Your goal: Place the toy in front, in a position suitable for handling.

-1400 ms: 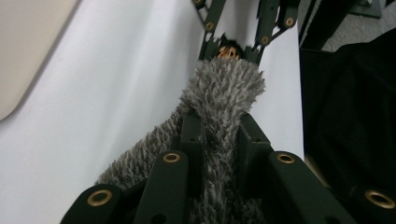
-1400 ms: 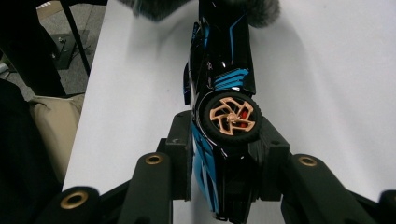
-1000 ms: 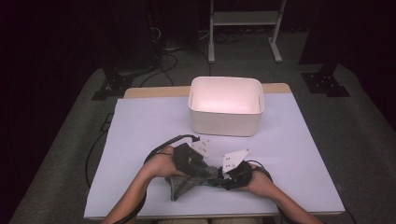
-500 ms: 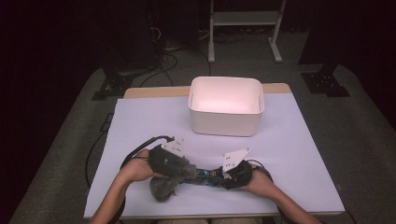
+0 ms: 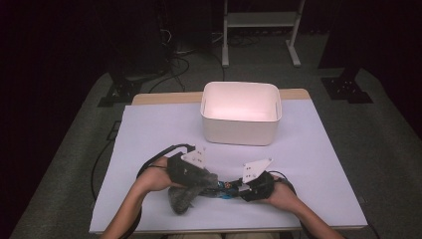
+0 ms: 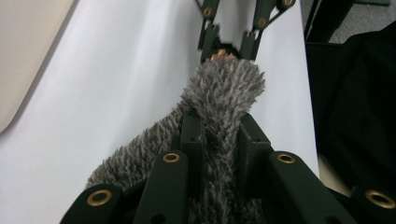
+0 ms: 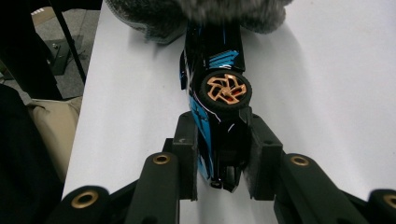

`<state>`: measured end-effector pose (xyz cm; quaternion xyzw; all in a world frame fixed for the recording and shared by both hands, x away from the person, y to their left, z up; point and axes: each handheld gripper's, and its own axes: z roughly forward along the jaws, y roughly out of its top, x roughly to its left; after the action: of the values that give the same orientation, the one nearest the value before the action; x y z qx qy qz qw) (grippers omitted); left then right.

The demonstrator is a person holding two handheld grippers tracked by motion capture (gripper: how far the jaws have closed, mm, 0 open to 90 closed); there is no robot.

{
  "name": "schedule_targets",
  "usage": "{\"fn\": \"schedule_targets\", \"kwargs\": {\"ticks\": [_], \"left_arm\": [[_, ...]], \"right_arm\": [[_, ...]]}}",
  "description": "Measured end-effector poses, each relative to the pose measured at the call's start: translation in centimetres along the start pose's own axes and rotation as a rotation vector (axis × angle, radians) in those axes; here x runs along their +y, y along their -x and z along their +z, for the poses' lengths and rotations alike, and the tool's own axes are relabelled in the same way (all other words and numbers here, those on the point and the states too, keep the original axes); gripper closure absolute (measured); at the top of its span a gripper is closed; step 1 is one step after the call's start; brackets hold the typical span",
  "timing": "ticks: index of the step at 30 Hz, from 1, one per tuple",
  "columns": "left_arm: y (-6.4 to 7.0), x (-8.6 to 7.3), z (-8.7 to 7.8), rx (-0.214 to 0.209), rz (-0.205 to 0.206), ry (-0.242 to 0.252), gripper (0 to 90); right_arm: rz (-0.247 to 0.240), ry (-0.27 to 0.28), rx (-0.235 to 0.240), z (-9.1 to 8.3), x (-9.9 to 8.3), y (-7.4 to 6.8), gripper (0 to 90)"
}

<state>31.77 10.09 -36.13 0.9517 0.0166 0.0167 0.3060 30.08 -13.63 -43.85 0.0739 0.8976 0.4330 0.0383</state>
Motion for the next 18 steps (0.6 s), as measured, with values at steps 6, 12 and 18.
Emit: {"fn": "schedule_targets", "kwargs": {"ticks": [6,12,18], "left_arm": [[0.2,3.1,2.6,-0.048,0.069,-0.017,76.5],[-0.1,4.5,3.8,-0.064,0.076,-0.020,76.4],[-0.2,4.0,3.5,-0.053,0.072,-0.030,75.7]], "right_arm": [[0.004,0.019,-0.004,0.1,-0.1,0.0,68.2],[0.014,0.030,-0.003,0.1,-0.2,0.0,68.1],[0.018,0.033,-0.004,0.1,-0.2,0.0,68.1]]}}
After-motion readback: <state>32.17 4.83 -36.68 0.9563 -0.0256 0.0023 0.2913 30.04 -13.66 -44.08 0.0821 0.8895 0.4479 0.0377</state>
